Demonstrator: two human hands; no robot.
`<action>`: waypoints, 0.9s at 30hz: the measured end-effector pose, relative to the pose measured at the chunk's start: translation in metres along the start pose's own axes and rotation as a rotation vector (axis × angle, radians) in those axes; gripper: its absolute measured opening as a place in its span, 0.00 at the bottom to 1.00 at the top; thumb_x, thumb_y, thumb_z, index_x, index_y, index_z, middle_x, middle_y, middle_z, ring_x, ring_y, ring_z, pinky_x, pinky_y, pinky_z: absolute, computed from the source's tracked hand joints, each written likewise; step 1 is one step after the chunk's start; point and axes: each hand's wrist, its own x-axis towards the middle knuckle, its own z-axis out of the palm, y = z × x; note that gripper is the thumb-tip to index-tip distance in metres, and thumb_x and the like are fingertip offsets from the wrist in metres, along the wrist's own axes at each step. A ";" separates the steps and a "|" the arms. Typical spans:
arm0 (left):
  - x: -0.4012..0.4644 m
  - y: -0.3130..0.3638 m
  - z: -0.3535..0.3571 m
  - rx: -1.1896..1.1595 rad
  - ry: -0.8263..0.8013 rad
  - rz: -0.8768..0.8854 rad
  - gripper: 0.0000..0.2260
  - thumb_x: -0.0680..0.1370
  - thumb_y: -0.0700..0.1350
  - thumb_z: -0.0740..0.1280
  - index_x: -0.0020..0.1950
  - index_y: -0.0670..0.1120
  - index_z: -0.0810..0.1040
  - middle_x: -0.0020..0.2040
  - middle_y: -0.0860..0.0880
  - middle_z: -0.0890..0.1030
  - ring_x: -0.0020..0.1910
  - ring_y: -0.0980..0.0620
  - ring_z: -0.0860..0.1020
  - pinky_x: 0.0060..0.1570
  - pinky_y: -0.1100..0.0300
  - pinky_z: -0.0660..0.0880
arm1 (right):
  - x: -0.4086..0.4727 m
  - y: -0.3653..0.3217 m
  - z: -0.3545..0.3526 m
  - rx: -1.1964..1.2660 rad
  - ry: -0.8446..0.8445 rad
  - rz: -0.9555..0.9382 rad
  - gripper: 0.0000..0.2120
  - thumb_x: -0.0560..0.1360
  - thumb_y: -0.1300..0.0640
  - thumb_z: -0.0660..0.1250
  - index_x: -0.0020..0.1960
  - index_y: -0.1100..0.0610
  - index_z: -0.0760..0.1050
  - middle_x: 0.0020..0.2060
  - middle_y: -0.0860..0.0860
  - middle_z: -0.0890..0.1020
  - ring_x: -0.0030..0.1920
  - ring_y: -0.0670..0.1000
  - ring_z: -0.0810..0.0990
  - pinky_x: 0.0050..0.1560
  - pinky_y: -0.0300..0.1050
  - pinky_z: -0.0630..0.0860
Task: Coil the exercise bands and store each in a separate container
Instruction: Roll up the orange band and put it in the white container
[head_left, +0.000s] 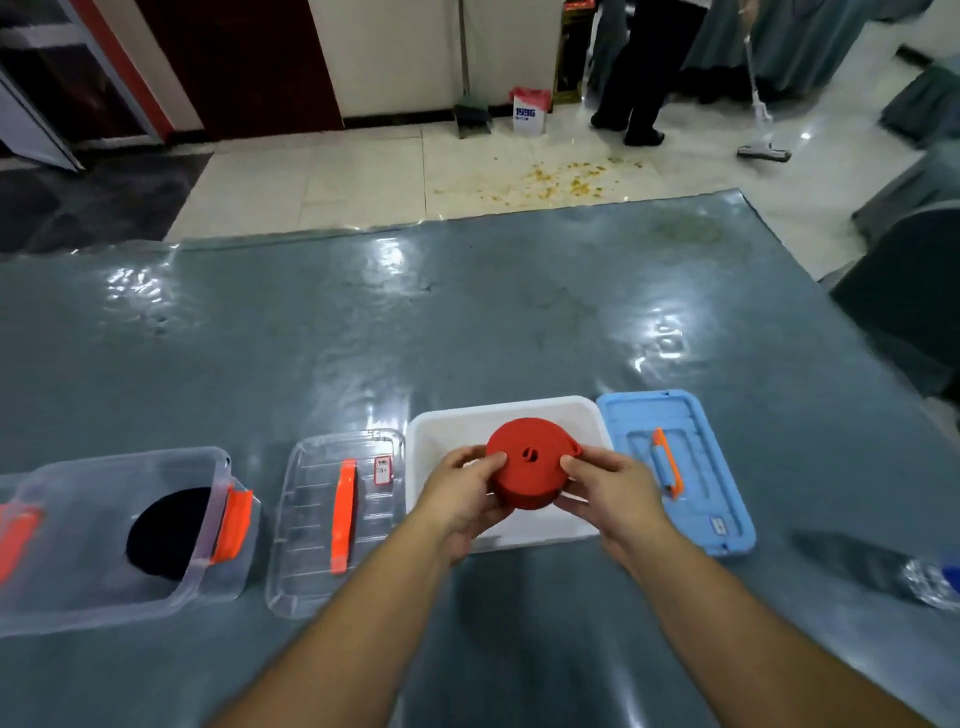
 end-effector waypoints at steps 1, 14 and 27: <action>0.009 -0.002 -0.002 0.051 -0.001 -0.010 0.10 0.79 0.44 0.74 0.59 0.50 0.79 0.53 0.44 0.85 0.39 0.47 0.87 0.39 0.55 0.83 | 0.005 0.002 0.000 -0.032 0.003 0.000 0.08 0.79 0.69 0.70 0.57 0.63 0.82 0.52 0.62 0.86 0.49 0.60 0.87 0.42 0.48 0.85; 0.089 -0.028 -0.006 0.459 0.167 -0.006 0.14 0.74 0.42 0.71 0.60 0.46 0.79 0.50 0.43 0.85 0.46 0.44 0.85 0.46 0.51 0.83 | 0.094 0.043 0.014 -0.636 0.068 0.002 0.11 0.76 0.63 0.74 0.56 0.52 0.87 0.45 0.48 0.88 0.48 0.53 0.86 0.54 0.54 0.84; 0.125 -0.040 -0.006 0.517 0.298 -0.056 0.14 0.76 0.41 0.72 0.62 0.47 0.80 0.54 0.43 0.86 0.52 0.41 0.85 0.57 0.44 0.82 | 0.139 0.058 0.027 -0.726 0.045 0.123 0.16 0.76 0.65 0.73 0.62 0.58 0.84 0.50 0.53 0.87 0.54 0.59 0.85 0.61 0.60 0.82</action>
